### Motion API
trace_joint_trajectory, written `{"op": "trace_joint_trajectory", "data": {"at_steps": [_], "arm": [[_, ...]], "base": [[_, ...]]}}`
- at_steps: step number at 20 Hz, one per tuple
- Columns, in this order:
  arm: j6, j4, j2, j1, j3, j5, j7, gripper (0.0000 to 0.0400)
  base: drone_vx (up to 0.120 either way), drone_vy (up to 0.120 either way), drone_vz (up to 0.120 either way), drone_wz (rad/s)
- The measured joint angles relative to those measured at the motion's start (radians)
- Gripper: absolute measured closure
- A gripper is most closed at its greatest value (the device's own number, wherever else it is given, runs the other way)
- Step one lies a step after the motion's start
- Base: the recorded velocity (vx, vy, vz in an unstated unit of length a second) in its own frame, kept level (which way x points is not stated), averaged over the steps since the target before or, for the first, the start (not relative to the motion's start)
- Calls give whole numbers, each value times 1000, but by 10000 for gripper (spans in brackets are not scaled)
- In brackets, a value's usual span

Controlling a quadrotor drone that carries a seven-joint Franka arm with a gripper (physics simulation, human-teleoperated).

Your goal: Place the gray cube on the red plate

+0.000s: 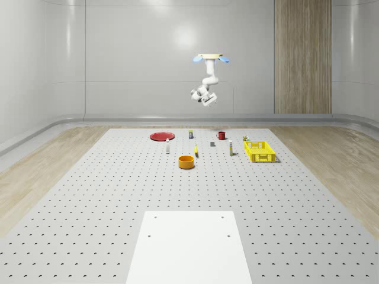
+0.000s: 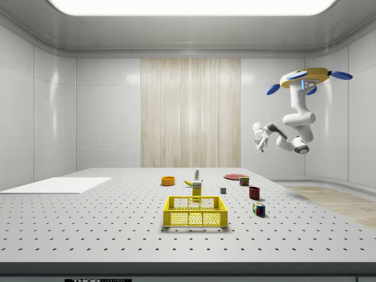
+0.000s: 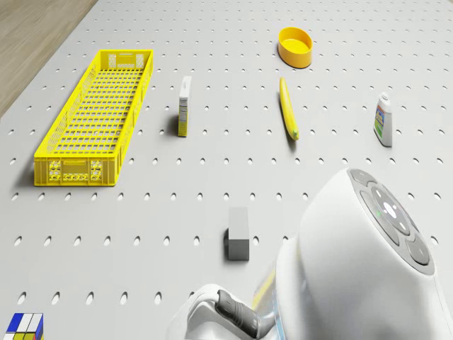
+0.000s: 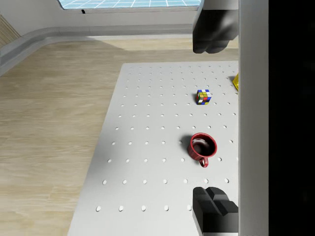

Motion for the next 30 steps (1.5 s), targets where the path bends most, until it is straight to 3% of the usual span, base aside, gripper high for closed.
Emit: {"op": "trace_joint_trajectory", "data": {"at_steps": [5, 10, 17, 30], "arm": [[-90, -59, -57, -196, 102, -155, 131, 0], [-126, -73, -101, -297, 151, -201, 198, 0], [-123, -76, -148, -358, 184, -205, 242, 0], [-72, -72, -220, -401, 215, -175, 277, 0]], "base": [[120, 0, -120, 0], [120, -112, -120, 0], [120, -23, -120, 0], [120, 0, -120, 0]]}}
